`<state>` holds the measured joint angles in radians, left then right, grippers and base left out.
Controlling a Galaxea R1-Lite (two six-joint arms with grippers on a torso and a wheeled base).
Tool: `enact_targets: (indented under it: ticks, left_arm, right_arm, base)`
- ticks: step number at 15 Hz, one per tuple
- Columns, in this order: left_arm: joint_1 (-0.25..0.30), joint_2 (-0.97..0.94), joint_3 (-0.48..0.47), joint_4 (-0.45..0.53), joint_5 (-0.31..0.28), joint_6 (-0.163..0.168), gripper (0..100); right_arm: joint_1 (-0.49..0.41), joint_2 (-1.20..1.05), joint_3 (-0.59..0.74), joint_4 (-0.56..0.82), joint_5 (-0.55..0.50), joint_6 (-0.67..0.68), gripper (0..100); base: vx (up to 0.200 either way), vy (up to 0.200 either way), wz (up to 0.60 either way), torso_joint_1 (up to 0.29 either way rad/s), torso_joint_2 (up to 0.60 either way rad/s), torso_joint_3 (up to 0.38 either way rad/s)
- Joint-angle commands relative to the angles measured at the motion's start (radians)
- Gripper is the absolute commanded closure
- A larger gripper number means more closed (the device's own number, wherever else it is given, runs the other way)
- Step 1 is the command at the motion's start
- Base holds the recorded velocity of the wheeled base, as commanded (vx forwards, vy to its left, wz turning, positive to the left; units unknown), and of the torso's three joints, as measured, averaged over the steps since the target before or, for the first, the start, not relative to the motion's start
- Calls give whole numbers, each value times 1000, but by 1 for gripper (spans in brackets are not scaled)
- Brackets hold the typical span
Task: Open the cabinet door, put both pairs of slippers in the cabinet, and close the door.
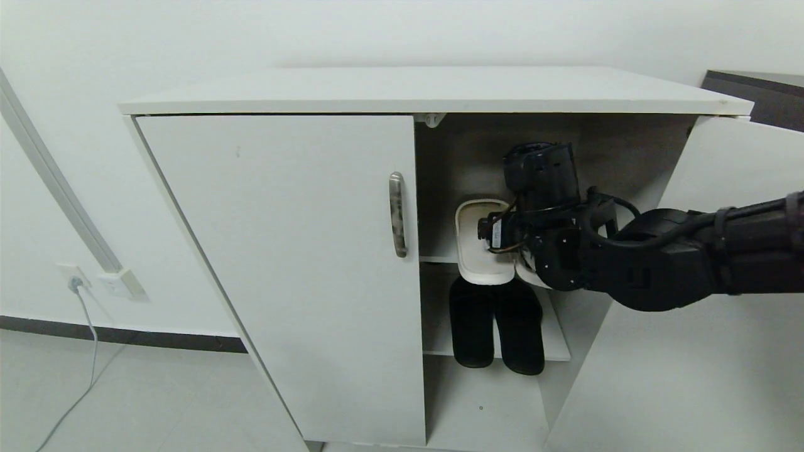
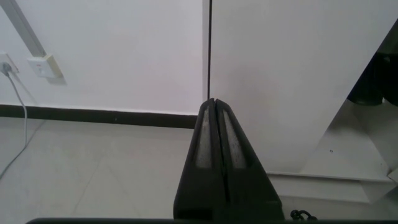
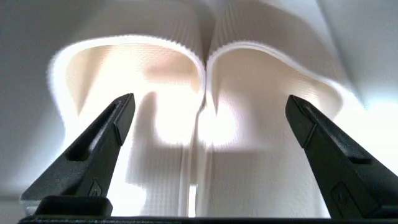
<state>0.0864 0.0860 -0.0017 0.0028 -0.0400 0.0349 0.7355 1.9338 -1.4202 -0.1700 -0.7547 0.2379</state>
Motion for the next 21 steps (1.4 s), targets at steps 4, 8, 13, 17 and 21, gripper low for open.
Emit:
enact_targets:
  ticks: [4,8,13,17,21]
  left_arm:
    - [1,1,0,0,0,0,100]
    - [0,1,0,0,0,0,100]
    - [0,1,0,0,0,-1,100]
    - [0,1,0,0,0,-1,100]
    - [0,1,0,0,0,-1,100]
  right_arm:
    - [130,-265,296,-14,14,86,0]
    - [182,-343,495,-106,77,118,100]
    - [242,-334,569,-190,100,107,100]
    - [245,-335,583,-190,95,107,100]
    - [245,-338,613,-217,94,92,100]
  base:
    - [0,0,0,0,0,0]
    - [0,0,0,0,0,0]
    - [0,0,0,0,0,0]
    - [0,0,0,0,0,0]
    - [-100,0,0,1,2,1]
